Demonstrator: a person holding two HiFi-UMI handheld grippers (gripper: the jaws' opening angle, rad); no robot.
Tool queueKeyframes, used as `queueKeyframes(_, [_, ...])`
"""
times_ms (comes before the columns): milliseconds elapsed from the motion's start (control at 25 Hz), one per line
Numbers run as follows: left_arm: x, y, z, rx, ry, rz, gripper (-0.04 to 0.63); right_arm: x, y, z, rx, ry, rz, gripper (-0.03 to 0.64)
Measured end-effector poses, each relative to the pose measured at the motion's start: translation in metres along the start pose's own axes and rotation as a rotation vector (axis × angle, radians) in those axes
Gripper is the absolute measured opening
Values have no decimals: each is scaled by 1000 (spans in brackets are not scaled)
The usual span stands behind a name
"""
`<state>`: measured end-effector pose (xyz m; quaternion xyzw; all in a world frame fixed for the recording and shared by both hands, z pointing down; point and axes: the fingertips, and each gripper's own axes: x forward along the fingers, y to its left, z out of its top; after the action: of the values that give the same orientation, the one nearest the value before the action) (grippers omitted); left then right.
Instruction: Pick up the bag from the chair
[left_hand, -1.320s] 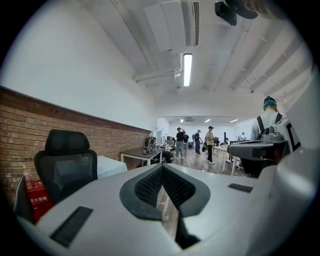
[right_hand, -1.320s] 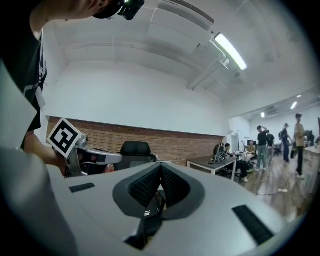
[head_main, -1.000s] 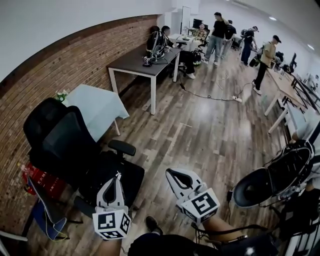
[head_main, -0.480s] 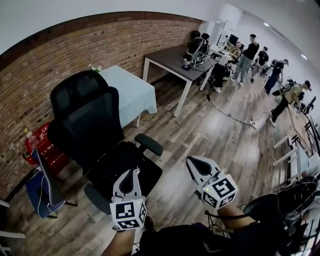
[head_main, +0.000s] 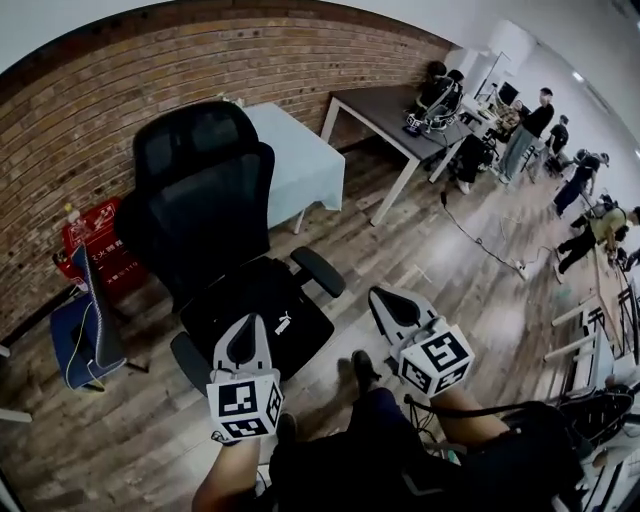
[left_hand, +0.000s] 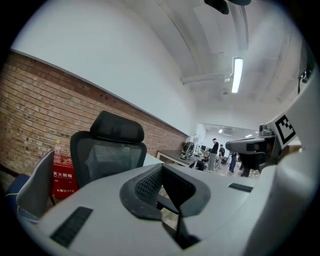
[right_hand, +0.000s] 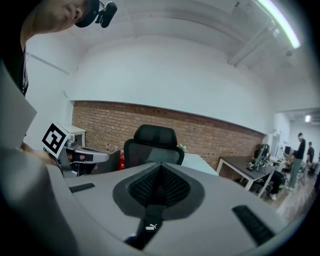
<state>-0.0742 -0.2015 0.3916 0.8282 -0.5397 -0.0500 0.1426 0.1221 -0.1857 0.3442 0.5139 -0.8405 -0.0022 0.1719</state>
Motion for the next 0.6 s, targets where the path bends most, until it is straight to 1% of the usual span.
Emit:
queueKeyframes(200, [-4, 28, 1, 6, -10, 127, 9, 48, -2, 3, -9, -27, 103, 9])
queueKeyframes(360, [12, 50, 5, 31, -5, 235, 9, 96, -11, 5, -15, -49, 200, 9])
queueKeyframes(480, [25, 58, 6, 40, 13, 292, 9, 127, -19, 5, -31, -53, 272, 9])
queueKeyframes(600, [43, 56, 6, 69, 38, 321, 9, 153, -32, 1, -23, -57, 347, 9])
